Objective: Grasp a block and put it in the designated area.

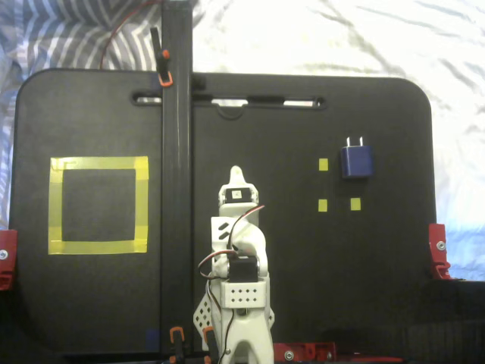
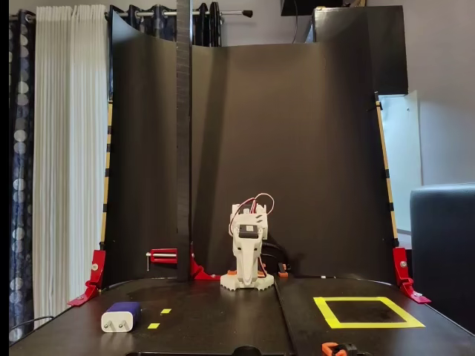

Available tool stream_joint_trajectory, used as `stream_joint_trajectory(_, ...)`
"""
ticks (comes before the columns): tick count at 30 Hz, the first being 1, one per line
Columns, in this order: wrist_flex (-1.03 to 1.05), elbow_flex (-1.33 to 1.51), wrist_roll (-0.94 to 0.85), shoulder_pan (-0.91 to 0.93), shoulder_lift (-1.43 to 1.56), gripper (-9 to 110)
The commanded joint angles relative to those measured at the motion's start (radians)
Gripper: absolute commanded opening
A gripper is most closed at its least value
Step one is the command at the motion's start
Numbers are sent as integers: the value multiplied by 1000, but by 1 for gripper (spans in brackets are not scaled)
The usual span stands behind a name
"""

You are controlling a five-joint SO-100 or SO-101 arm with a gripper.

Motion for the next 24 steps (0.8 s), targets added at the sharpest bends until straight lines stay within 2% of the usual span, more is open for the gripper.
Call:
stream_joint_trajectory(1,-48,-5,-40,18,-20,0)
stream_joint_trajectory(6,-117,-94,-71,46,-138,0)
stream_joint_trajectory(16,-120,-439,-107,55,-459,0)
stream_joint_trajectory(24,-112,-681,-325,81,-690,0)
